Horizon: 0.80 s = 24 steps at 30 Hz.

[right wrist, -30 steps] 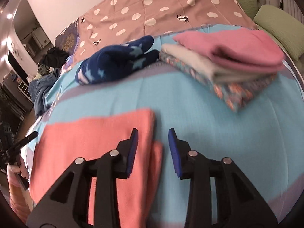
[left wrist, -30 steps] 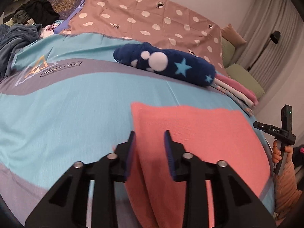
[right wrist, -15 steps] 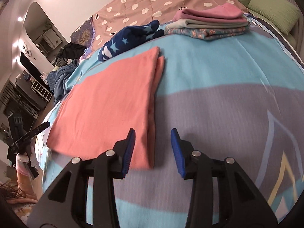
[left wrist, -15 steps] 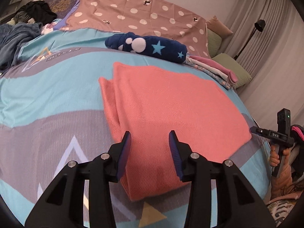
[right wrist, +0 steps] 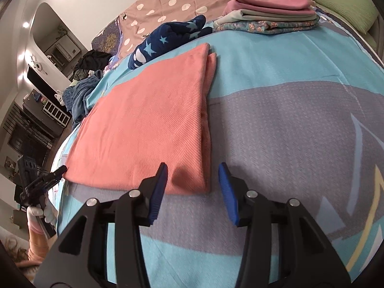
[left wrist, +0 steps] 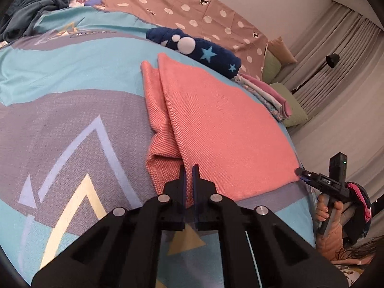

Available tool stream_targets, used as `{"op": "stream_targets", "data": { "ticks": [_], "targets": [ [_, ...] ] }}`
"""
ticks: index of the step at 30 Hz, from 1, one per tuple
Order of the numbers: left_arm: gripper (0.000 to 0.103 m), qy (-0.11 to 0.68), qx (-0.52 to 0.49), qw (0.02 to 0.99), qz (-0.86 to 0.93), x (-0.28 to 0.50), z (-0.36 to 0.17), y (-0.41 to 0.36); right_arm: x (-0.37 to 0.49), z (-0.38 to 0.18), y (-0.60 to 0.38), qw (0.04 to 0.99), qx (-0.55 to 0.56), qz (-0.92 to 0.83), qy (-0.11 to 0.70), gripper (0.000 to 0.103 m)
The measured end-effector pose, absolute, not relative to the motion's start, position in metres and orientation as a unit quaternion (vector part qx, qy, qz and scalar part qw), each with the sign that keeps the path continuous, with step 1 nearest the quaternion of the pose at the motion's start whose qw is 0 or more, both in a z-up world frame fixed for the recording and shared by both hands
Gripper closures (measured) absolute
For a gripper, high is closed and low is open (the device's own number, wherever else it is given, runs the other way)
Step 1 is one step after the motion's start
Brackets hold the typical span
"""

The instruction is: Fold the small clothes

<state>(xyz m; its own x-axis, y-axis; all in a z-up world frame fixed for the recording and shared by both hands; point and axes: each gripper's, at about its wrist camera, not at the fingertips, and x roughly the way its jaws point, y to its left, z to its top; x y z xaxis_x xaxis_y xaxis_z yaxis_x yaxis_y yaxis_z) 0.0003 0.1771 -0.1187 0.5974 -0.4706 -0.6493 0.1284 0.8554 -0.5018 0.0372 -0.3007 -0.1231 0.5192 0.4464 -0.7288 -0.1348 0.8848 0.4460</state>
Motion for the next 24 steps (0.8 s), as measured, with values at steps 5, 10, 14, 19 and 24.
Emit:
{"op": "stream_targets", "data": {
  "ticks": [5, 10, 14, 19, 24],
  "targets": [
    [0.1, 0.449, -0.136, 0.868, -0.16, -0.015, -0.127, 0.169, 0.035, -0.126, -0.308, 0.854, 0.168, 0.166, 0.464, 0.099],
    [0.098, 0.437, -0.156, 0.873, -0.149, -0.022, -0.127, 0.179, 0.03, -0.131, -0.316, 0.849, 0.176, 0.164, 0.471, 0.096],
    [0.091, 0.415, -0.069, 0.902, -0.094, -0.016, -0.097, 0.16, 0.022, -0.12, -0.316, 0.857, 0.159, 0.173, 0.459, 0.093],
    [0.059, 0.378, -0.045, 0.902, -0.205, 0.004, -0.06, 0.091, 0.017, -0.121, -0.326, 0.851, 0.18, 0.197, 0.451, 0.093],
    [0.057, 0.405, 0.022, 0.842, -0.355, 0.03, -0.069, -0.039, 0.023, -0.114, -0.344, 0.86, 0.17, 0.179, 0.447, 0.092]
  ]
}}
